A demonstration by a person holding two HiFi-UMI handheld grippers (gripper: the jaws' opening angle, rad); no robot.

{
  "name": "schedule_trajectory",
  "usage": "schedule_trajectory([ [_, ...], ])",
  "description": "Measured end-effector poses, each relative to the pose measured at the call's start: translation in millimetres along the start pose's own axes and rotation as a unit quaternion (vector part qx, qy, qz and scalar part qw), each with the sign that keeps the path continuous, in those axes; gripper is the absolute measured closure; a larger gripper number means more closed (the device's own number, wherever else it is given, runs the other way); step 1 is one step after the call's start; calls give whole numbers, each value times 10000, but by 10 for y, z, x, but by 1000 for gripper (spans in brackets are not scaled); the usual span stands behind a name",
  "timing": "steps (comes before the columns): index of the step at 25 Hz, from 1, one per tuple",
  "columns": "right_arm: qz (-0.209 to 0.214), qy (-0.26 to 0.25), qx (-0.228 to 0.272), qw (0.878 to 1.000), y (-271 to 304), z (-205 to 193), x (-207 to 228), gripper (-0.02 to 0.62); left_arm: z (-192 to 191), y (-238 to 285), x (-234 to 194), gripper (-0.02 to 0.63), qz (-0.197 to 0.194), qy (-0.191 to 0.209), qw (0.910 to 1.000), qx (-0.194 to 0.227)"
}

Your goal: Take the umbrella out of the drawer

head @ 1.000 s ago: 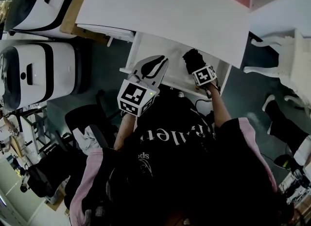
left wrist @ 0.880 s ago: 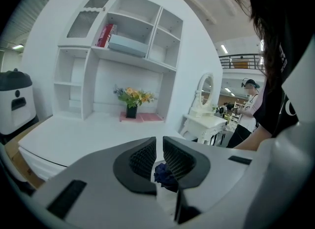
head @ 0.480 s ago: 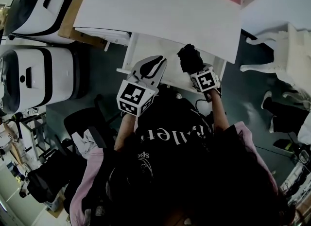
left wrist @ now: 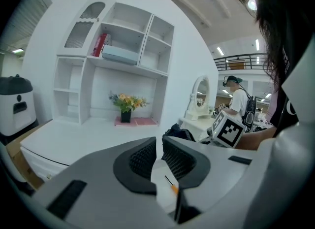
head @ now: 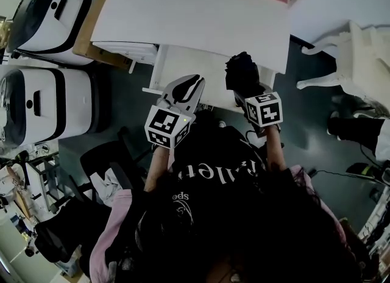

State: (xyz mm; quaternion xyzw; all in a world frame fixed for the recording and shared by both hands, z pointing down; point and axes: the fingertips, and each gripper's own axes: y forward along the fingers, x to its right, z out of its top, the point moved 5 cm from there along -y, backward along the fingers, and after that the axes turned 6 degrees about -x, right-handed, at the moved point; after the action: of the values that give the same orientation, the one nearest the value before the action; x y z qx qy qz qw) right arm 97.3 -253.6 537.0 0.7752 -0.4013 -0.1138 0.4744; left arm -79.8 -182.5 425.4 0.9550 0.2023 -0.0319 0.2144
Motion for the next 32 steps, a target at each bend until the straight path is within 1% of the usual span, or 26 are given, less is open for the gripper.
schedule_trajectory([
  [4, 35, 252, 320, 9992, -330, -98, -82, 319, -17, -88, 176, 566, -40, -17, 10000, 37],
  [8, 72, 364, 539, 9979, -608, -266, -159, 319, -54, -168, 399, 566, -76, -44, 9999, 95],
  [15, 95, 441, 675, 9967, -913, -607, -262, 321, -175, -285, 768, 566, -95, -67, 9999, 105],
  [20, 149, 580, 699, 9958, -1044, -849, -344, 319, -310, -415, 984, 566, -76, -107, 9999, -9],
  [28, 171, 633, 749, 9950, -1075, -945, -520, 319, -371, -618, 1078, 566, -70, -23, 9999, -83],
  [32, 173, 670, 823, 9942, -1028, -895, -700, 321, -411, -735, 1004, 566, -139, 17, 9998, -112],
])
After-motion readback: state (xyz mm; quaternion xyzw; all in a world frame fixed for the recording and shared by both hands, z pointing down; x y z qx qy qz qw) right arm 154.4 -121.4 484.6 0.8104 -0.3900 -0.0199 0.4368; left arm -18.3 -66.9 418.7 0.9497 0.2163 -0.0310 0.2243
